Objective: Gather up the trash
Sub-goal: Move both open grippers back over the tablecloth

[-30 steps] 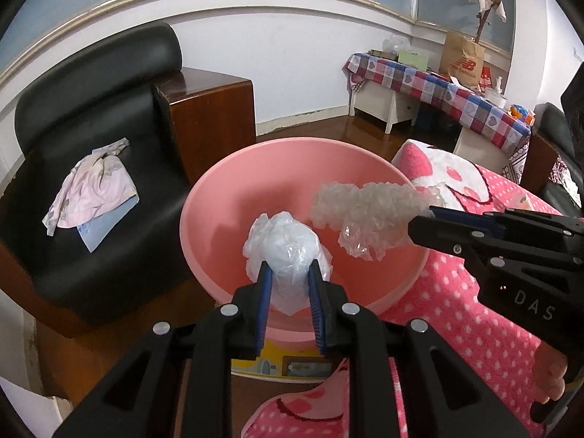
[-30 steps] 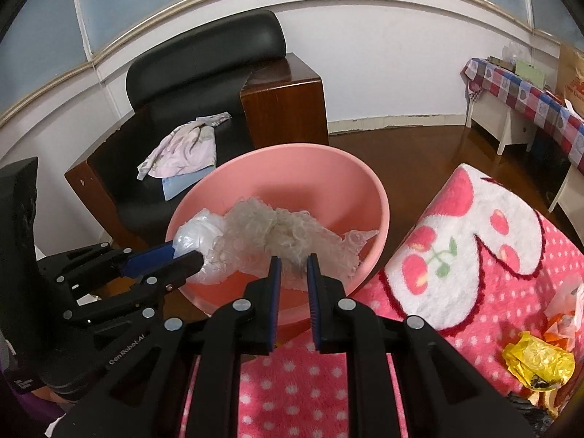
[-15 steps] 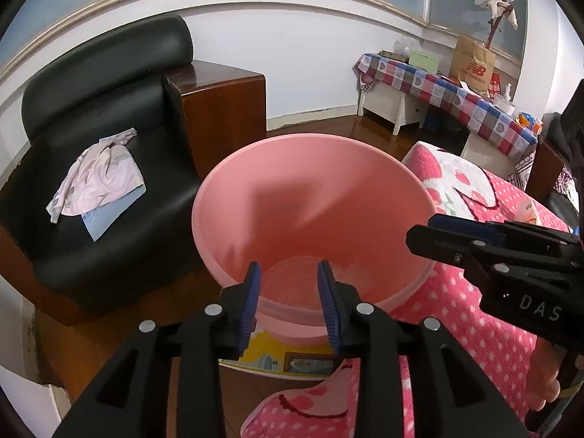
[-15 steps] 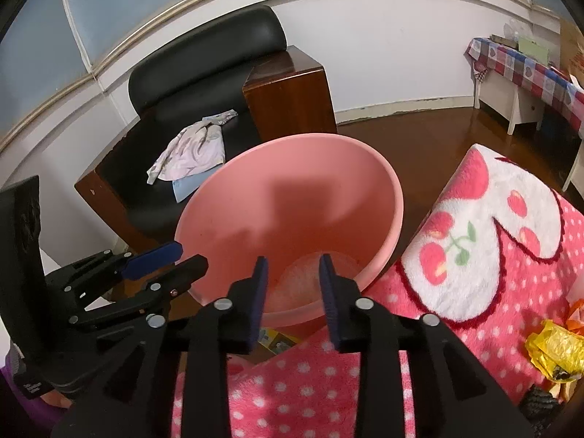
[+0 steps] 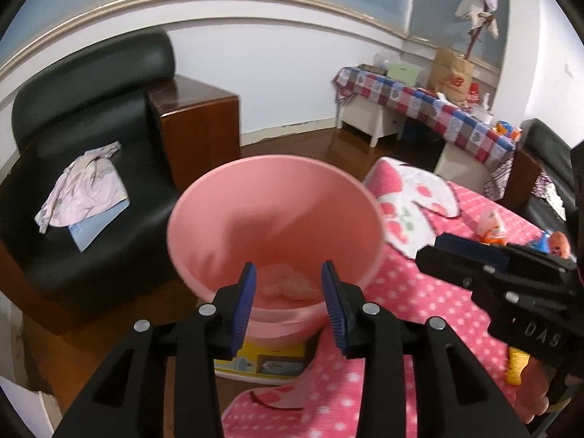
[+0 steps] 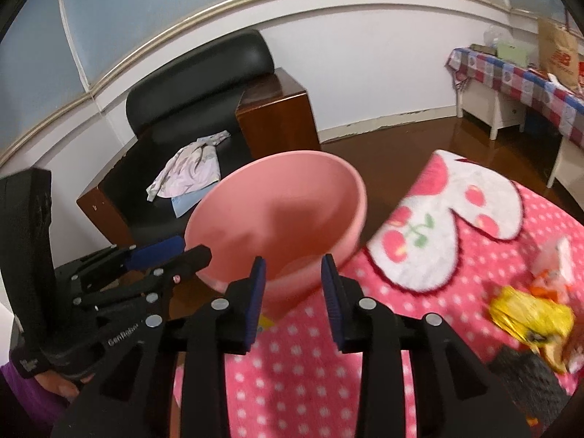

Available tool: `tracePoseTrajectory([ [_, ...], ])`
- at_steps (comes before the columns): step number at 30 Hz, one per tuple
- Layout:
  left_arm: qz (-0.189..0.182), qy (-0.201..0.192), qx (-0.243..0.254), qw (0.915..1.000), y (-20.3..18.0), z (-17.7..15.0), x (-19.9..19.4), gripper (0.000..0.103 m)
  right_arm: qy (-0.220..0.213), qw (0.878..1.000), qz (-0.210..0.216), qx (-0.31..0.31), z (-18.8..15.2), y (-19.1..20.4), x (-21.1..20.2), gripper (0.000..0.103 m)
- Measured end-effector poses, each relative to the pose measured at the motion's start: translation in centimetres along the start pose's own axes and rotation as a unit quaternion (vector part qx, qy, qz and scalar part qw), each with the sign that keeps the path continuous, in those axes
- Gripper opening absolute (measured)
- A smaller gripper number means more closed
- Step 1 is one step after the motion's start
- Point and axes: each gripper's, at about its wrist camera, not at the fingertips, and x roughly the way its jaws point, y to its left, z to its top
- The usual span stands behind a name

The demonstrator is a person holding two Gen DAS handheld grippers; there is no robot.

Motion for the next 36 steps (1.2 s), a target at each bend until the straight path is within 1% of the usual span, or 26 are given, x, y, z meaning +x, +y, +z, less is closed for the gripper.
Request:
tracePoseTrajectory([
  [5,-0.037,-0.01,0.014,0.9992,-2.8,0.1,-1.3,0.038,-0.012,1.0,-0.022,0.012,-1.8,-1.0,-3.1,0.032],
  [11,-0.077,-0.015,0.055,0.9954,-7.2,-0.6,-2.7,0.04,-0.033,0.997,-0.067,0.023,-4.0,-2.6,-7.3,0.032],
  [15,-0.096,-0.014,0.074,0.9926,-9.4,-1.2,-3.3,0.04,-0.043,0.994,-0.091,0.035,-5.7,-3.7,-9.5,0.032],
  [22,-0.125,-0.002,0.105,0.9866,-12.4,-2.4,-3.7,0.042,-0.054,0.987,-0.127,0.079,-9.2,-6.1,-13.1,0.032],
  [26,-0.151,0.008,0.124,0.9806,-14.1,-3.6,-3.7,0.043,-0.056,0.979,-0.147,0.129,-11.9,-7.9,-14.8,0.032],
  [29,-0.167,0.017,0.141,0.9757,-15.2,-4.5,-3.6,0.043,-0.054,0.974,-0.154,0.155,-13.3,-8.7,-15.7,0.032],
  [33,-0.187,0.036,0.15,0.9701,-16.5,-5.6,-3.0,0.043,-0.065,0.968,-0.164,0.179,-13.9,-9.5,-16.8,0.032],
  [36,-0.192,0.05,0.158,0.9673,-17.3,-6.3,-2.4,0.043,-0.053,0.964,-0.18,0.187,-14.2,-9.7,-16.8,0.032],
])
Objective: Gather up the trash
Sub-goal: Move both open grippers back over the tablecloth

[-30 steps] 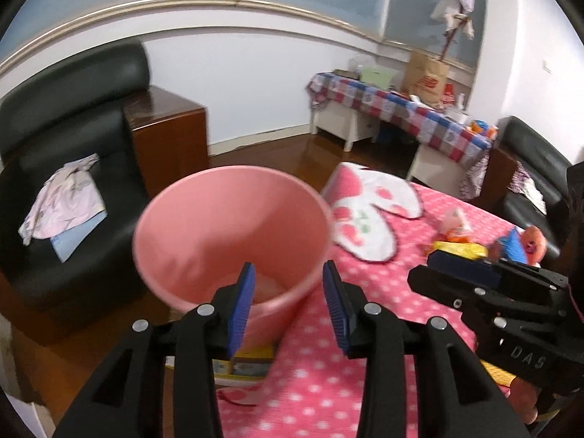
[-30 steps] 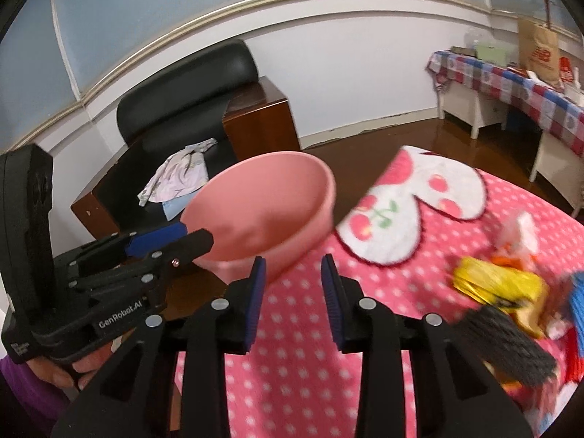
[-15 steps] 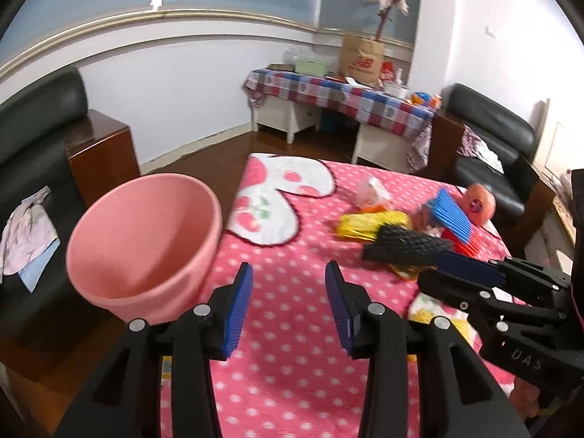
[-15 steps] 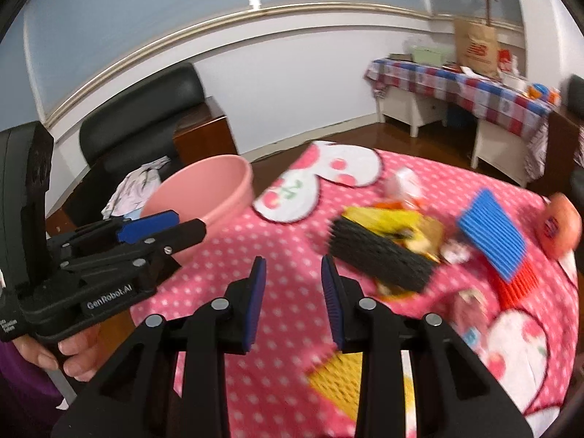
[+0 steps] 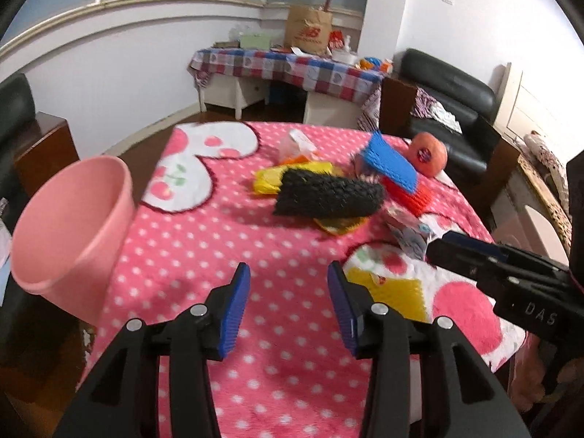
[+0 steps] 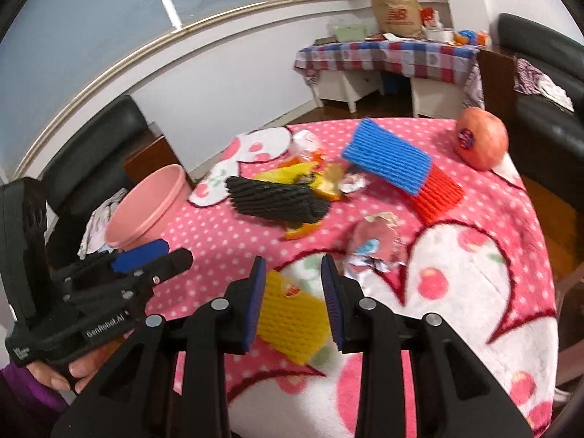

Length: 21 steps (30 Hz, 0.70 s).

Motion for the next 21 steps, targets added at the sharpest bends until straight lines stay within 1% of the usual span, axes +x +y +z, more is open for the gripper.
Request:
tracePoseTrajectory([
  [1,0.0,0.002,0.003,1.0,-0.1,0.0,0.2,0.043,0.008,1.0,-0.004,0.0,-0.1,0.0,0.1,0.032],
  [3,0.003,0.004,0.005,1.0,-0.2,0.1,0.4,0.043,0.02,1.0,0.003,-0.003,-0.1,0.0,0.3,0.032],
  [9,-0.002,0.006,-0.017,0.9998,0.4,0.9,0.9,0.043,0.021,0.999,0.027,0.007,-0.1,-1.2,0.1,0.032],
  [12,0.006,0.002,-0.005,1.0,0.1,1.4,1.0,0.043,0.037,0.999,0.024,0.015,-0.2,-1.7,0.7,0.032],
  [14,0.011,-0.003,0.001,0.9999,0.1,2.1,1.1,0.043,0.045,0.998,0.022,0.026,-0.1,-2.2,1.1,0.032],
  [18,0.016,-0.005,0.002,0.9999,0.6,3.6,1.8,0.044,0.053,0.997,0.037,0.049,-0.2,-3.4,1.7,0.032],
  [21,0.007,-0.001,0.004,1.0,0.8,4.8,2.7,0.046,0.056,0.996,0.036,0.052,0.0,-3.8,1.9,0.032],
])
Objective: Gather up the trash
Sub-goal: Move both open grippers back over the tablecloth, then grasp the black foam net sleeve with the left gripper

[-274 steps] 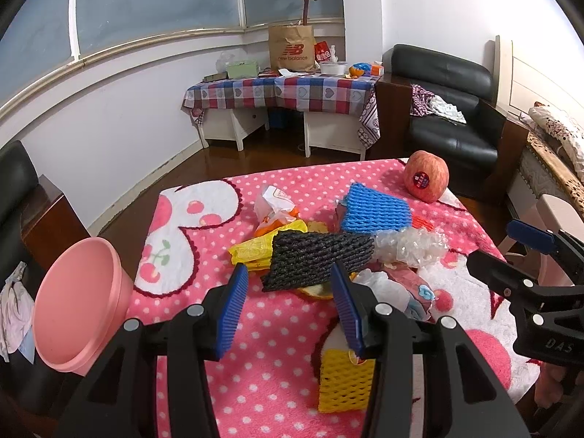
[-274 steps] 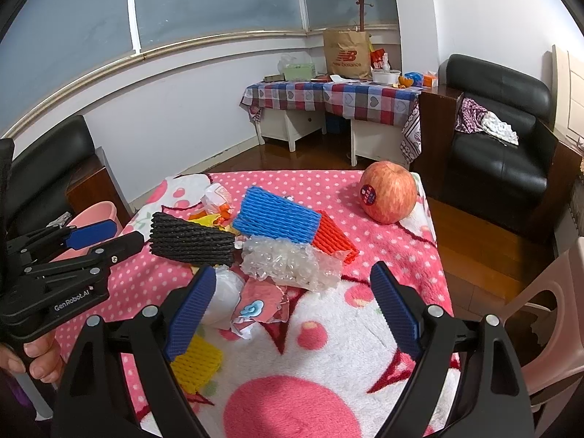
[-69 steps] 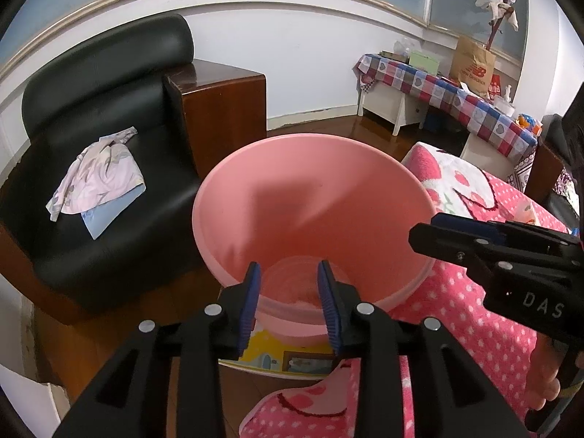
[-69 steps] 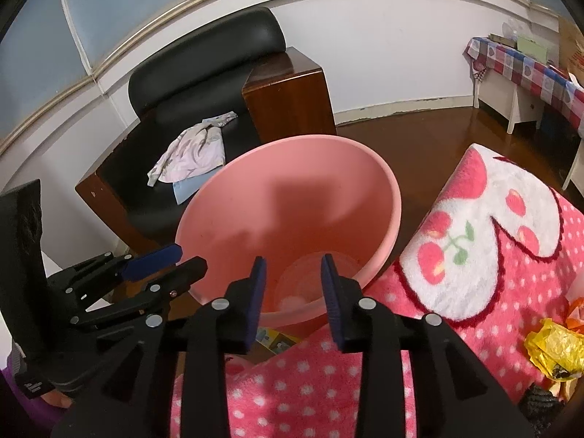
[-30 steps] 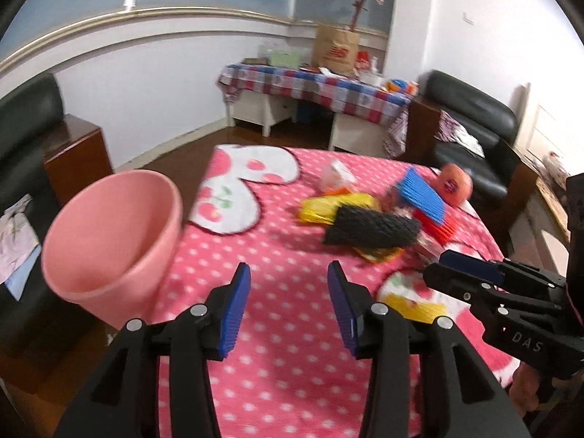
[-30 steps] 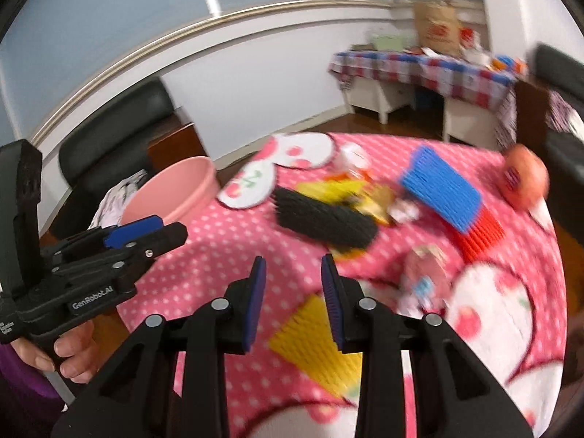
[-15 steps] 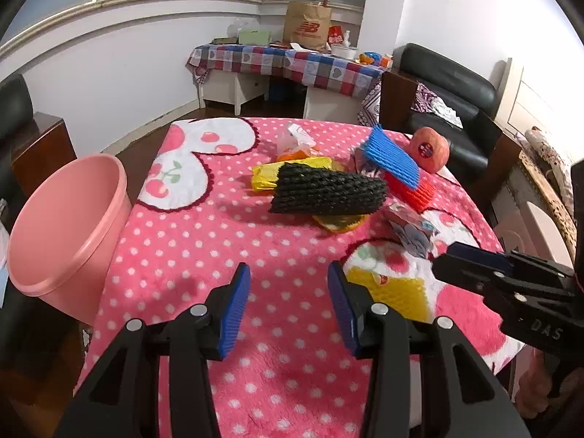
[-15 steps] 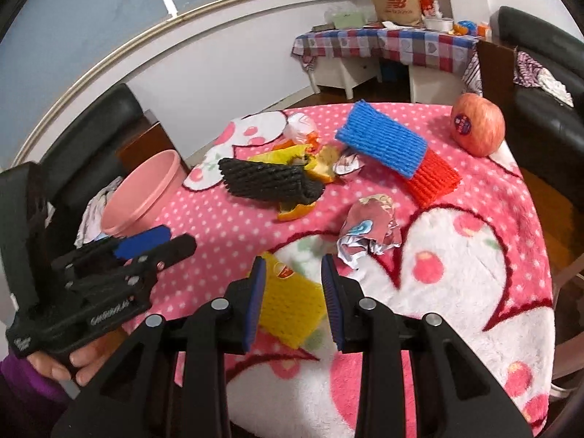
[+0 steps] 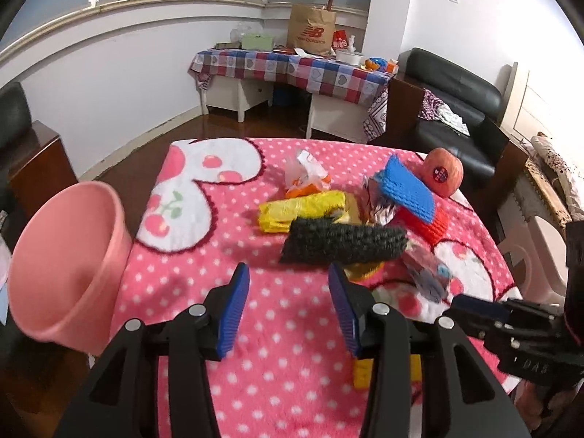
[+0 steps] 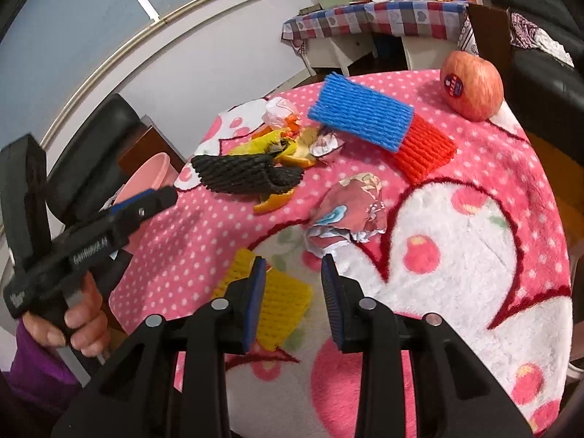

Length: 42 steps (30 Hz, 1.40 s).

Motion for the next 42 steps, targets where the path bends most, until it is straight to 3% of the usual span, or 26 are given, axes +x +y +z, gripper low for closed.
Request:
tracePoseTrajectory([
  [6,-0.015,0.008,0.034,0.9993,-0.9,1.6,2.1,0.051,-0.005,1.0,0.003,-0.009,0.8,-0.7,0.0,0.034],
  [8,-0.017,0.011,0.041,0.999,-1.1,1.8,2.7,0.051,-0.009,1.0,0.002,-0.012,1.0,-0.8,0.1,0.046],
  [15,-0.027,0.026,0.038,0.9986,-0.8,1.6,5.1,0.051,-0.013,1.0,-0.007,-0.012,1.7,-1.4,0.1,0.047],
  [23,-0.051,0.01,0.026,0.9983,0.2,2.4,5.1,0.055,-0.013,1.0,-0.005,-0.005,2.2,-2.0,0.4,0.047],
  [31,-0.131,0.027,0.003,0.991,0.5,2.0,6.9,0.053,-0.004,1.0,-0.009,-0.002,2.2,-2.2,1.0,0.047],
  [36,-0.133,0.025,0.007,0.9908,-0.2,1.5,6.7,0.027,0.001,1.0,-0.01,-0.005,2.1,-2.0,1.3,0.047],
  [42,-0.139,0.01,-0.009,0.9902,-0.3,0.9,5.6,0.008,0.0,1.0,-0.012,-0.01,2.0,-1.7,1.5,0.047],
])
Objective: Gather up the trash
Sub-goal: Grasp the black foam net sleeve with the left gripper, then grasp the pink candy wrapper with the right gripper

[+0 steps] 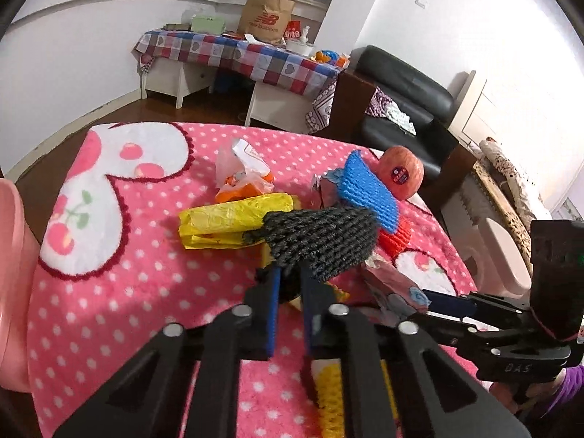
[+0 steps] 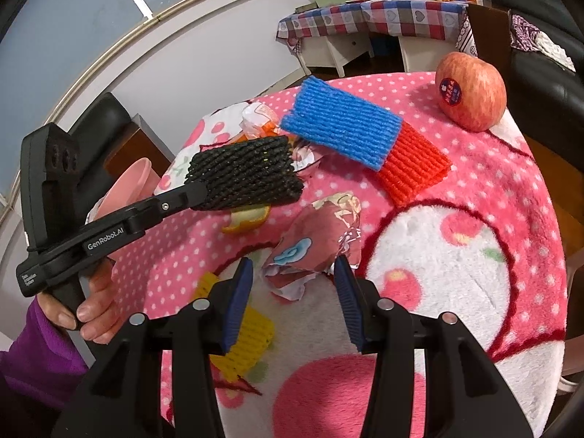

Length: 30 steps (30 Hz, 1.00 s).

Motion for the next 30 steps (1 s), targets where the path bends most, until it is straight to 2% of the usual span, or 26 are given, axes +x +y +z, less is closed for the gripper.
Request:
tracePoseTrajectory([
  [14,0.019,-0.074,0.024,0.9968,-2.1,-0.7,-6.7,0.007,-0.04,0.999,-0.013,-0.017,0.3,0.6,-1.2,0.047],
  [25,0.026,-0.087,0.02,0.9957,-2.2,-1.7,-9.1,0.007,-0.032,0.997,-0.061,-0.029,0.1,0.6,0.3,0.046],
  [27,0.025,-0.089,0.021,0.9955,-2.2,-1.9,-9.4,0.007,-0.029,0.998,-0.061,-0.018,0.1,0.1,0.3,0.032],
  [28,0.025,-0.09,0.021,0.9954,-2.2,-1.9,-9.4,0.007,-0.028,0.998,-0.06,-0.013,0.1,-0.2,0.2,0.03],
  [30,0.023,-0.091,0.019,0.9954,-2.1,-1.9,-9.5,0.007,-0.03,0.998,-0.061,-0.01,0.1,-0.4,0.1,0.021],
])
